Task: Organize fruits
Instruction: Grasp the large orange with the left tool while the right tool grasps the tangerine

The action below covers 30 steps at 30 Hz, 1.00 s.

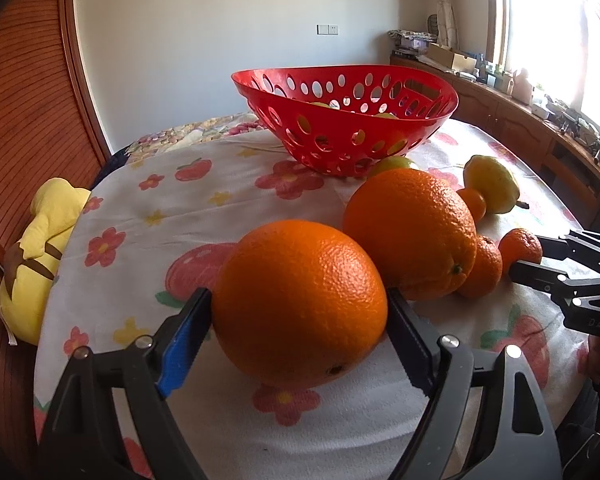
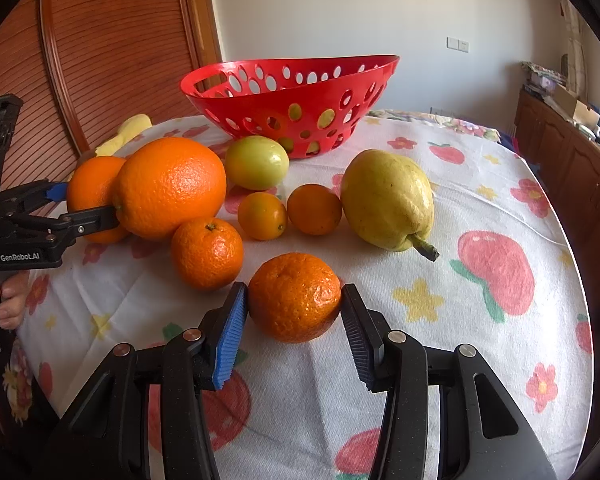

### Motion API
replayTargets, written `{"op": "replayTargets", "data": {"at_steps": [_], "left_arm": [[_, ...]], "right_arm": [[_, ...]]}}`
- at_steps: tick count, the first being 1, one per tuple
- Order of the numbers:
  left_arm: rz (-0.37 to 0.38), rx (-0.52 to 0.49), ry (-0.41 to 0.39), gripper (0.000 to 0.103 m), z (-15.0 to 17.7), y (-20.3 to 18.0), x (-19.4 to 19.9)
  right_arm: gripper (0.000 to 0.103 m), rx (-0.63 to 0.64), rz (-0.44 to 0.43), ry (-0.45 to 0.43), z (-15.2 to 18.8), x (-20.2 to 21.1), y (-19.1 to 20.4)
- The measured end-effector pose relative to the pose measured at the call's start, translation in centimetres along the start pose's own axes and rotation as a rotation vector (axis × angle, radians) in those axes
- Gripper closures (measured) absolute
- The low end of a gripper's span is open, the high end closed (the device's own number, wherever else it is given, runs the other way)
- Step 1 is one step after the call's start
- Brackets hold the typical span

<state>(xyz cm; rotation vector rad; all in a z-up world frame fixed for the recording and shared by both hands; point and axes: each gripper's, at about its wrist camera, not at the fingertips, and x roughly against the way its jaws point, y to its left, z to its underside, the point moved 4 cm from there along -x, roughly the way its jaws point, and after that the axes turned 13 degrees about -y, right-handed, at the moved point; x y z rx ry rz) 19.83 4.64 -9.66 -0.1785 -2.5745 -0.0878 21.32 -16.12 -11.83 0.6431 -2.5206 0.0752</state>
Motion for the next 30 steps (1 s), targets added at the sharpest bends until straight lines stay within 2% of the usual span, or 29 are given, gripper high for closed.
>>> {"op": "replayTargets", "data": {"at_steps": [12, 30], "left_arm": [[0.026, 0.055, -0.001, 0.021, 0.3, 1.0, 0.4], [-0.011, 0.074, -0.028, 0.021, 0.4, 2.2, 2.2]], "right_arm": [[0.055, 0.003, 0.003, 0.001, 0.0, 0.0, 0.0], [0.056, -0.002, 0.009, 0.002, 0.0, 0.0, 0.0]]}}
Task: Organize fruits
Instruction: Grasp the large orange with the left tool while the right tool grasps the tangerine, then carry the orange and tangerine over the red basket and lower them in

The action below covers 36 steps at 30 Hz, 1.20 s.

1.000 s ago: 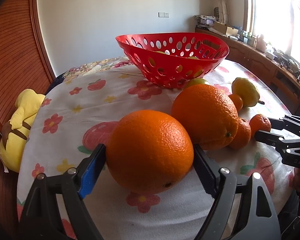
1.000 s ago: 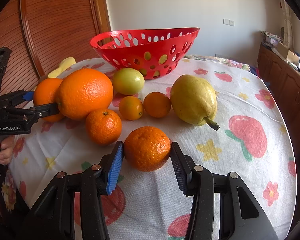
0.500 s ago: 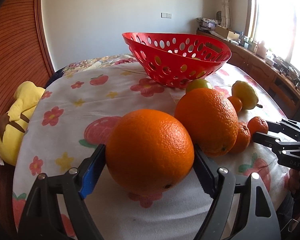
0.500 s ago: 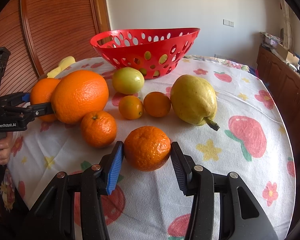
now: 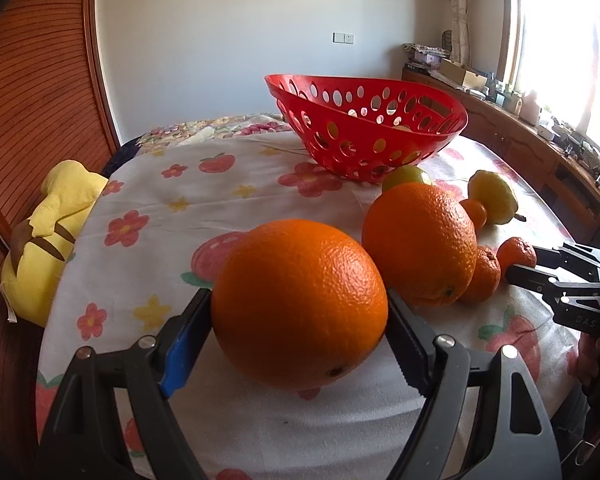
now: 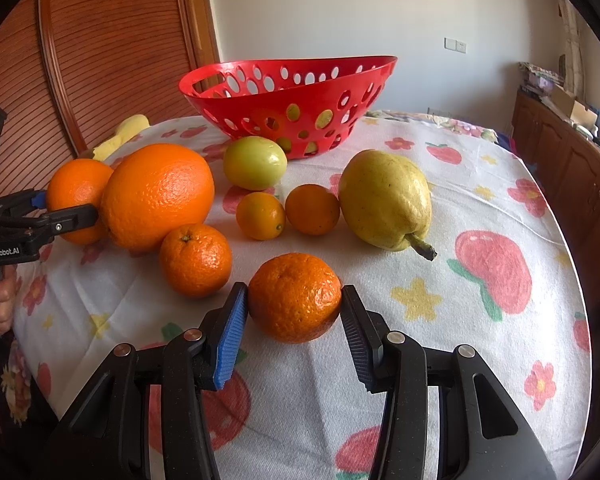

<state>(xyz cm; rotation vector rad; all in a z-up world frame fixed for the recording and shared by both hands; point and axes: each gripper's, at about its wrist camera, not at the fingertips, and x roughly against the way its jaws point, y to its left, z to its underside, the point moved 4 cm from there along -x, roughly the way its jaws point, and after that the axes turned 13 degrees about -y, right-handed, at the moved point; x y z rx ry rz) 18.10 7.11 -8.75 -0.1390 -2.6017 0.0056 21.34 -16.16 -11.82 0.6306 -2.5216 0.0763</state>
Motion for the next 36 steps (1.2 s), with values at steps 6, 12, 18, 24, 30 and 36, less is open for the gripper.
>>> {"op": "replayTargets", "data": {"at_steps": [6, 12, 18, 24, 30, 36], "left_arm": [[0.012, 0.006, -0.030, 0.021, -1.3, -0.1, 1.1], [0.033, -0.007, -0.078, 0.021, -3.4, -0.9, 2.2], [0.064, -0.026, -0.133, 0.021, -6.5, -2.2, 2.6], [0.079, -0.060, -0.156, 0.021, -9.5, -3.5, 1.3], [0.097, -0.083, -0.160, 0.021, -11.8, -4.3, -0.2], [0.105, -0.085, -0.160, 0.021, -13.6, -4.5, -1.9]], "right_arm": [[0.056, 0.012, 0.011, -0.009, -0.2, 0.4, -0.1], [0.056, 0.014, 0.012, -0.026, -1.0, 1.3, -0.7], [0.056, 0.042, 0.002, -0.061, -3.3, 2.3, -0.7], [0.056, 0.076, -0.011, -0.100, -6.8, 2.2, -0.5], [0.056, 0.106, -0.012, -0.141, -10.3, 1.8, -0.9], [0.056, 0.114, -0.015, -0.152, -13.2, 0.4, -1.7]]}}
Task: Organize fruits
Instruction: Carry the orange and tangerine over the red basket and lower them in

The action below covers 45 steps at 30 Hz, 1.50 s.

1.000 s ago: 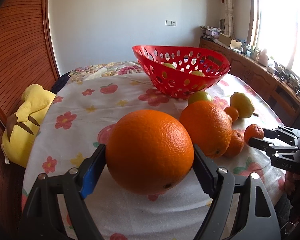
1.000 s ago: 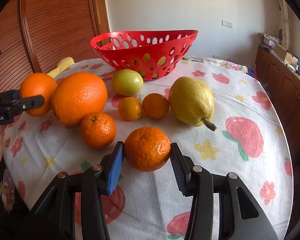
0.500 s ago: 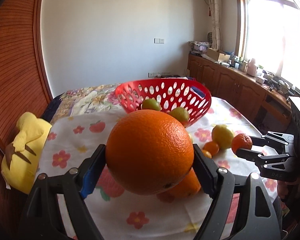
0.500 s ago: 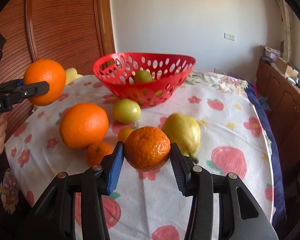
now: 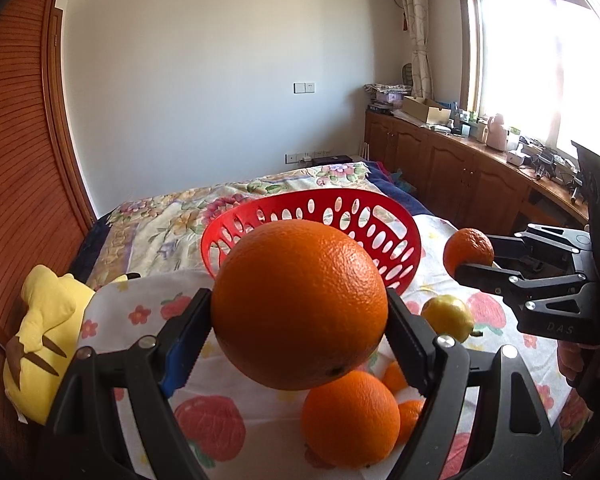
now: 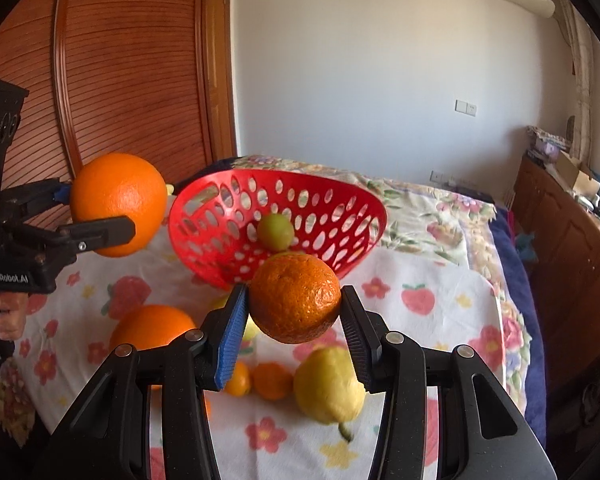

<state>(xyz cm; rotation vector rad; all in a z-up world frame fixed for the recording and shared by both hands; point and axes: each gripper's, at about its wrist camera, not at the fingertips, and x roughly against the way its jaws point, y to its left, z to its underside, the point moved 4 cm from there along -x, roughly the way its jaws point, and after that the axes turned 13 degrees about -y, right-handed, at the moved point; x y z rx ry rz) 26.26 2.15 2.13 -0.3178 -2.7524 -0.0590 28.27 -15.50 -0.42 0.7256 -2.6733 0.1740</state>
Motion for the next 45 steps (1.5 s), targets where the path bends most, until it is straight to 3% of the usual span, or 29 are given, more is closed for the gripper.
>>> {"op": "replayTargets", "data": {"at_steps": [16, 22, 28, 45], "left_arm": [[-0.003, -0.004, 0.055, 0.021, -1.8, -0.1, -6.6], [-0.015, -0.018, 0.100, 0.021, -0.7, -0.7, -8.7], [-0.016, -0.031, 0.144, 0.021, 0.3, -1.2, -9.9], [-0.040, -0.054, 0.250, 0.020, 2.5, -1.5, -12.3]], "right_arm": [[0.056, 0.037, -0.026, 0.050, -2.0, -6.3, -1.0], [0.056, -0.028, -0.068, 0.087, -1.3, -8.6, -1.8], [0.056, -0.016, -0.085, 0.102, -0.6, -9.7, -1.2], [0.056, 0.032, -0.048, 0.123, -0.3, -11.5, -1.5]]}}
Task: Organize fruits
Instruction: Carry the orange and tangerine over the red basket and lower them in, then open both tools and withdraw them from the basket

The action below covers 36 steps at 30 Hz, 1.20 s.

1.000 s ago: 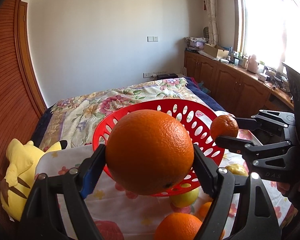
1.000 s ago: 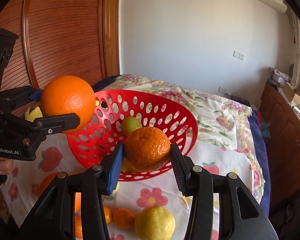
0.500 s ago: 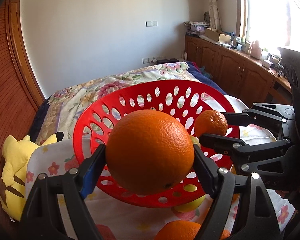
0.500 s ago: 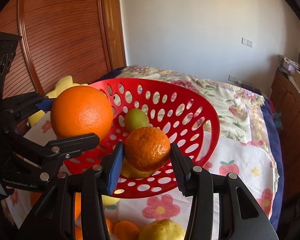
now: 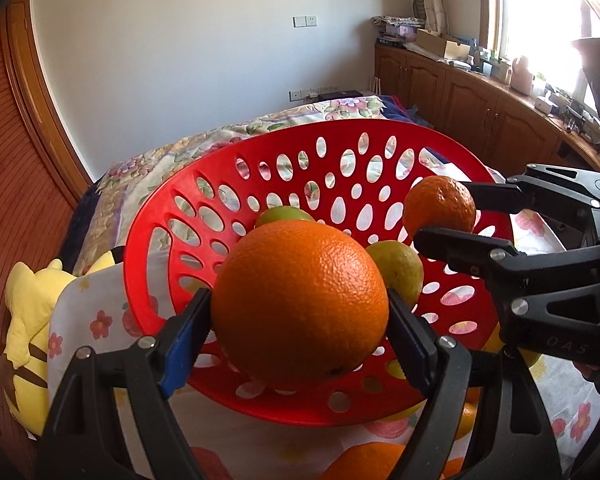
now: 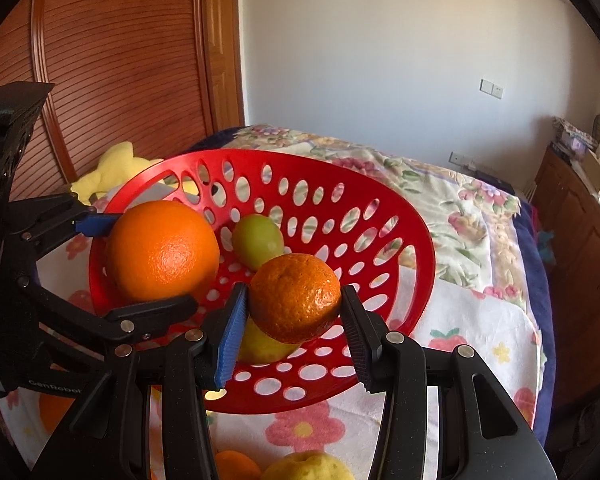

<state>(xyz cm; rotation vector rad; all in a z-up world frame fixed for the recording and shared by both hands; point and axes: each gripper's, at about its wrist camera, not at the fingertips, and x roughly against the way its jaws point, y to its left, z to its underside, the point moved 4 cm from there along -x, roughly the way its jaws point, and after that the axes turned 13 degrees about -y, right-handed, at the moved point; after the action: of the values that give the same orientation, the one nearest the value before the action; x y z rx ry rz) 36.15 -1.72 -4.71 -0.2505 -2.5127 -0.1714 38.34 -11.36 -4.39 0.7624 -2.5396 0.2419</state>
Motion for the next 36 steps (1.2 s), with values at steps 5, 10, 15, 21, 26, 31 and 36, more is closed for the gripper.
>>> {"op": "replayTargets", "data": {"at_steps": [5, 10, 15, 21, 26, 31, 36], "left_arm": [[-0.008, -0.014, 0.013, 0.020, 0.0, 0.0, -0.2], [-0.010, -0.020, 0.009, 0.020, -0.2, -0.1, -0.1], [-0.049, -0.023, -0.052, 0.020, -1.6, 0.6, 1.0], [-0.052, -0.002, -0.058, 0.020, -1.0, 1.4, 1.8], [-0.054, 0.018, -0.059, 0.020, -0.6, 2.0, 2.2], [-0.055, 0.023, -0.077, 0.020, -0.6, 2.3, 2.9], [-0.043, 0.026, -0.093, 0.020, -0.4, 1.9, 3.8]], "right_arm": [[0.056, 0.011, 0.009, 0.005, -0.1, -0.3, -0.1], [0.056, 0.027, 0.023, 0.012, -0.3, -0.7, -0.2], [0.056, 0.024, 0.025, 0.018, -0.5, -1.1, -0.4], [0.056, 0.036, 0.010, -0.001, -0.6, -1.0, 0.4], [0.054, 0.050, 0.007, -0.025, -0.9, -1.0, 1.2], [0.049, 0.068, 0.026, -0.047, -1.5, -0.5, 1.8], [0.049, 0.070, 0.048, -0.068, -1.8, 1.2, 2.1]]}}
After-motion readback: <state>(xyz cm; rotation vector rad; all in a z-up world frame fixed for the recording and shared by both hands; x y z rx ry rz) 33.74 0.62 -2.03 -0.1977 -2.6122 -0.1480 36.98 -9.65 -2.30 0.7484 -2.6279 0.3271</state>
